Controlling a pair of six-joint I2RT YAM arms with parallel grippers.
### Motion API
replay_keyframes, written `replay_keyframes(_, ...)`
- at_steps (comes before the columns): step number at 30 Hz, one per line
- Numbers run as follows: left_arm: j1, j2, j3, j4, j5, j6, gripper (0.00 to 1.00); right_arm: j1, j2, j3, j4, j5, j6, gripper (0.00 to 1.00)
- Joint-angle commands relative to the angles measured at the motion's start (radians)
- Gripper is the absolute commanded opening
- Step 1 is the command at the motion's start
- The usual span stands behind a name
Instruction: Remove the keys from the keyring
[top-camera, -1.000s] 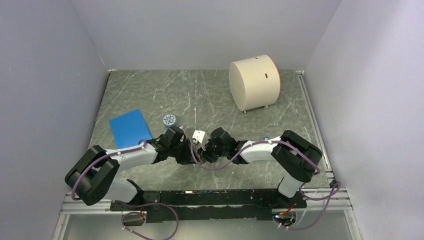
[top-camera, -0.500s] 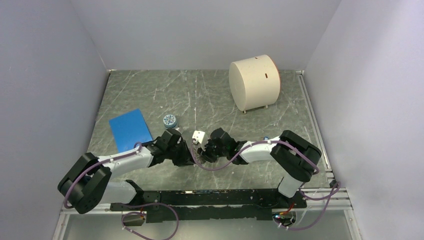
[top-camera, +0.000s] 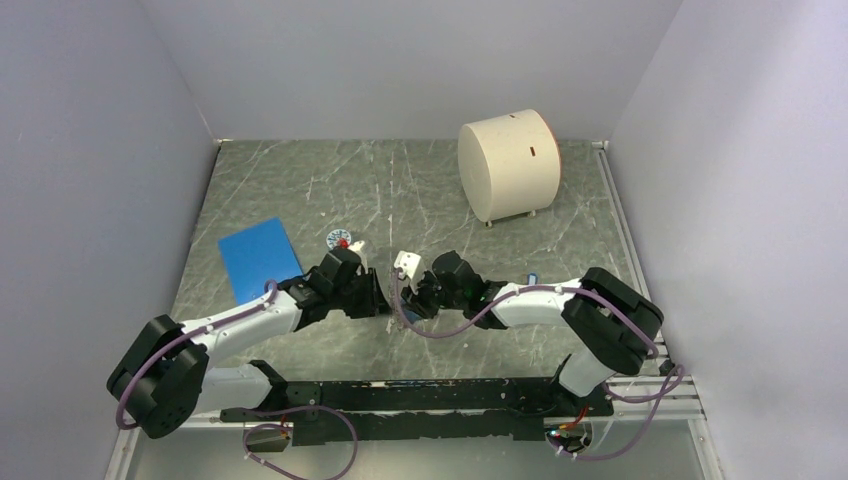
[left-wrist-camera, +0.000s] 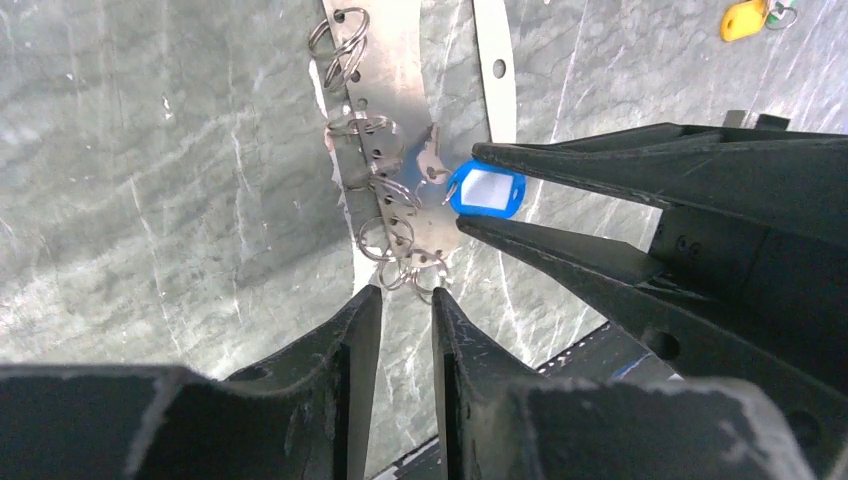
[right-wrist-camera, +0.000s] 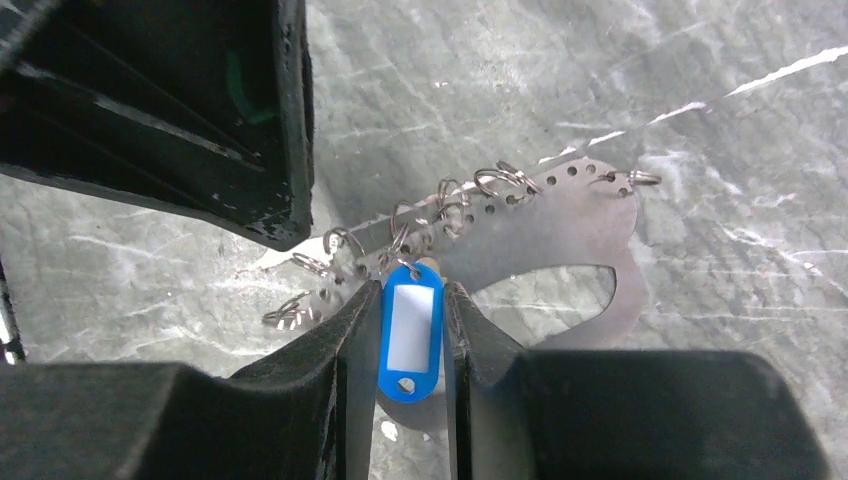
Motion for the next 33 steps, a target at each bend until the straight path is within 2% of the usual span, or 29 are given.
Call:
replay_keyframes(1,-0.005,-0.024,0.025,0.048,-0.022,0.093,0.32,-0.001,-0.038,0.010,0.045,-0.021,0.013,0.00)
replay_keyframes(7,-0.005,-0.044,0.003,0.083,-0.028,0.140,0.33,-0.001,-0.088,-0.012,0.056,-0.004,0.023,0.00)
replay_keyframes(12,-0.005,-0.071,-0.031,0.185,-0.009,0.208,0.33,0.000,-0.108,-0.012,0.042,0.003,0.025,0.00)
replay_keyframes(17,-0.005,-0.098,-0.050,0.248,-0.018,0.291,0.42,0.000,-0.146,-0.021,0.034,0.034,0.036,0.00)
replay_keyframes(22,-0.005,-0.144,-0.093,0.310,-0.032,0.370,0.47,-0.002,-0.161,-0.020,0.020,0.053,0.037,0.00)
replay_keyframes(29,-0.004,-0.204,-0.185,0.465,0.024,0.529,0.51,-0.001,-0.201,-0.046,0.019,0.102,0.042,0.00)
replay_keyframes(33,-0.005,-0.218,-0.251,0.619,0.070,0.601,0.53,-0.002,-0.225,-0.064,0.017,0.115,0.043,0.00)
